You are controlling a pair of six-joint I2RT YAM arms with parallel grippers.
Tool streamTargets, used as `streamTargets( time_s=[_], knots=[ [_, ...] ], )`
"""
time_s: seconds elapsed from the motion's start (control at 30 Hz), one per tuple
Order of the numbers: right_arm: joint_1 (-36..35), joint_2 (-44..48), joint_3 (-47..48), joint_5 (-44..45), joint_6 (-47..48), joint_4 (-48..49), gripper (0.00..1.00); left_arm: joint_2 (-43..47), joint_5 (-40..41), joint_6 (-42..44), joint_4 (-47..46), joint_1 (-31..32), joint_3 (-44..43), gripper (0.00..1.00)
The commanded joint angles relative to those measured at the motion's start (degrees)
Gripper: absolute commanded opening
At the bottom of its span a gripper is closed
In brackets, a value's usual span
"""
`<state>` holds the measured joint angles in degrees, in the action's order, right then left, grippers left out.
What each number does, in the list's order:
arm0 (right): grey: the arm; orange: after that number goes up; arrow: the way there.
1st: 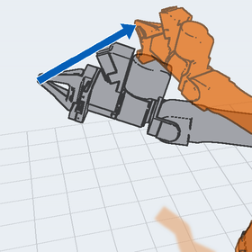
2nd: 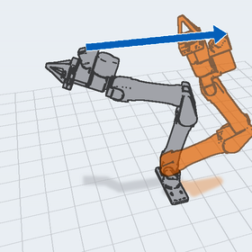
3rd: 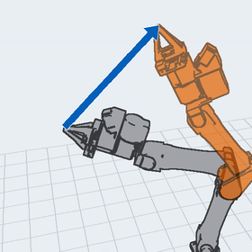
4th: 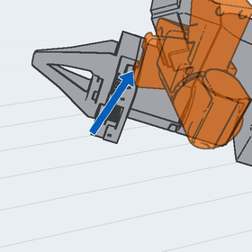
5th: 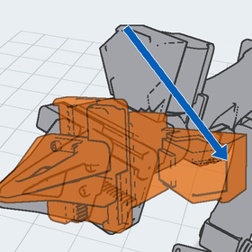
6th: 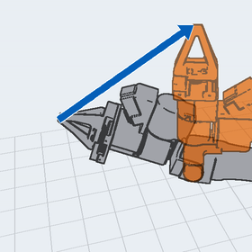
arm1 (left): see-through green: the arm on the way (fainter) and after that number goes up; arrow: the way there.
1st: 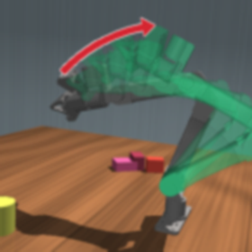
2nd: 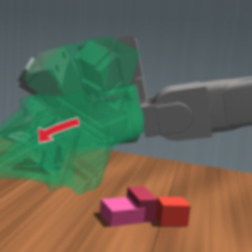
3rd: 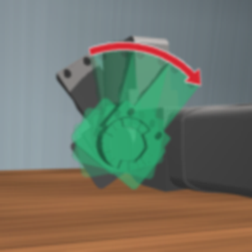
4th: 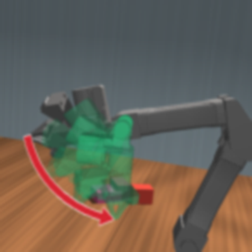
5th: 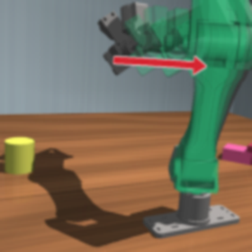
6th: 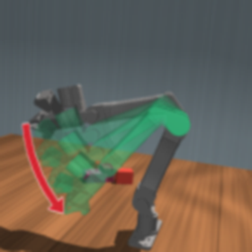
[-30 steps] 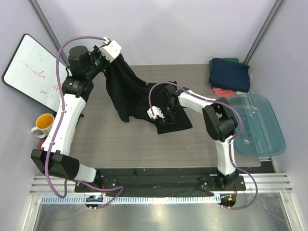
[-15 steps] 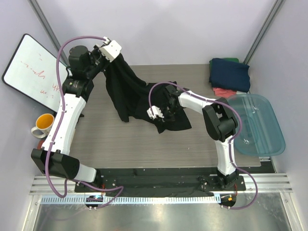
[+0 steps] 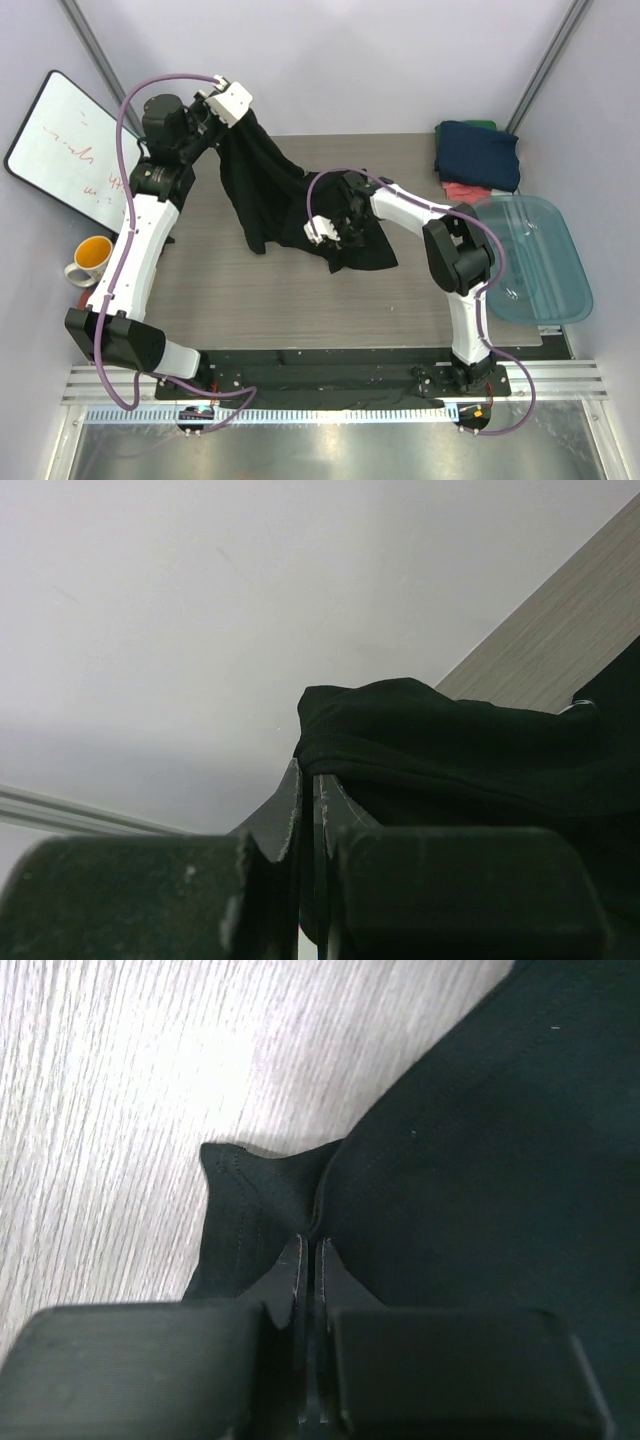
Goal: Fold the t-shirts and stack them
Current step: Flatten out the tshirt
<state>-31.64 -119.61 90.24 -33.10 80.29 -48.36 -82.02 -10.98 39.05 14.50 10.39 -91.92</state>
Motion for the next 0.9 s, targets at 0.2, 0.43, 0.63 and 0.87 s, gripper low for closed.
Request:
streamTargets(
  time_s=[0.2, 0.43, 0.63, 0.87],
  knots=[
    [0.17, 5.79, 8.46, 0.67, 1.18, -6.57, 0.01, 0.1, -0.27, -1.08, -5.98, 0.07, -2.21, 0.0],
    [0.26, 7.11, 11.45, 2.07, 3.02, -9.82, 0.01, -0.42, -0.44, -1.25, -6.33, 0.15, -2.91, 0.0],
    [0.7, 6.59, 11.63, 2.25, 3.73, -10.61, 0.01, -1.13, -0.53, -1.69, -6.86, 0.24, -3.27, 0.0],
    [1.05, 5.27, 12.77, 0.5, 1.27, -10.18, 0.01, -1.92, -0.53, -1.52, -6.86, 0.42, -4.23, 0.0]
  ],
)
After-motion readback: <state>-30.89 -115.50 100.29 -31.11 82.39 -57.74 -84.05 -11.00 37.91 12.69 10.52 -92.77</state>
